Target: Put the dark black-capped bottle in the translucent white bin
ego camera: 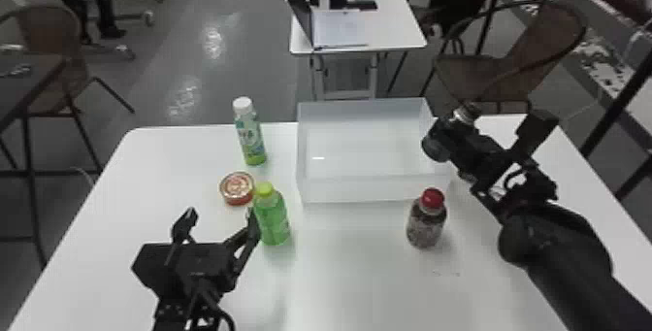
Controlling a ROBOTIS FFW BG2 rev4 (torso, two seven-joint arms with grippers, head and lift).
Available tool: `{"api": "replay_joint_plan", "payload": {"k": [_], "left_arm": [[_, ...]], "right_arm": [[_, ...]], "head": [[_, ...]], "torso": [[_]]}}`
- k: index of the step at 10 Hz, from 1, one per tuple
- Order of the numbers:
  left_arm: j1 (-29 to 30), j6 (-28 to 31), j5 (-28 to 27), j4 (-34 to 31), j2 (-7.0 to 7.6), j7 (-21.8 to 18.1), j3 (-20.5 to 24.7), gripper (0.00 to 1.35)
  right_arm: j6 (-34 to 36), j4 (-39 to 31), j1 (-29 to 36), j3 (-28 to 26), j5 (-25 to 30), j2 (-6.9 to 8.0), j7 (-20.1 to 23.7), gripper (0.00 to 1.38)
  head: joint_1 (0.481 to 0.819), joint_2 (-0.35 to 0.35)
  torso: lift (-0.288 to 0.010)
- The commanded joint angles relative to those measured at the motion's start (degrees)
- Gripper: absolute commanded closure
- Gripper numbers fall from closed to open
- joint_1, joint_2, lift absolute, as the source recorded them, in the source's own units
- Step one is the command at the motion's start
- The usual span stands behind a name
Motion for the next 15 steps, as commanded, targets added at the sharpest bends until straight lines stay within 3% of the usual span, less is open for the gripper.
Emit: {"api": "replay_joint_plan", "payload": {"k": [1, 3, 6, 8, 9, 10, 12, 14, 15], "left_arm": [[0.0, -0.2, 0.1, 0.0, -0.15, 0.0, -0.1, 0.26], [-0.2, -0.1, 0.1, 0.1, -0.15, 0.0, -0.2, 0.26], [-0.2, -0.2, 0.2, 0.1, -0.15, 0.0, -0.2, 0.26], [-0.1, -0.3, 0.3, 0.1, -0.15, 0.0, -0.2, 0.26], [0.1, -0.8, 0.3, 0.1, -0.15, 0.0, 0.0, 0.26], [0.2, -1.0, 0.5, 0.0, -0.15, 0.0, 0.1, 0.26], [0.4, -1.5, 0.5, 0.0, -0.15, 0.0, 0.2, 0.26], [0.5, -1.8, 0.7, 0.0, -0.15, 0.1, 0.2, 0.26], [0.7, -1.9, 0.7, 0.0, -0.15, 0.2, 0.3, 0.26]], "right_arm": [[-0.2, 1.5, 0.4, 0.5, 0.0, 0.0, 0.1, 0.76], [-1.1, 2.6, -0.1, 0.5, 0.0, -0.18, 0.2, 0.74], [-2.5, 2.8, -0.1, 0.5, 0.0, -0.18, 0.1, 0.09], [-2.8, 0.3, 1.0, 0.5, -0.9, 0.08, 0.2, 0.12], [-2.7, -5.2, 3.8, 0.5, -1.0, 0.26, -0.5, 0.14], [-0.9, -15.8, 9.4, 0.4, 0.2, -0.18, -4.1, 0.14], [1.3, -36.8, 23.9, 0.3, 3.5, -2.11, -14.7, 0.14], [4.9, -52.5, 36.8, -1.3, 9.9, -4.13, -18.1, 0.14], [5.6, -58.0, 42.7, -1.4, 11.5, -4.57, -22.1, 0.14]], "head": [[0.695, 0.055], [0.695, 0.055], [0.695, 0.049], [0.695, 0.048], [0.695, 0.05], [0.695, 0.053], [0.695, 0.049], [0.695, 0.044], [0.695, 0.045]], "torso": [[-0.064], [-0.064], [-0.064], [-0.064], [-0.064], [-0.064], [-0.064], [-0.064], [-0.064]]}}
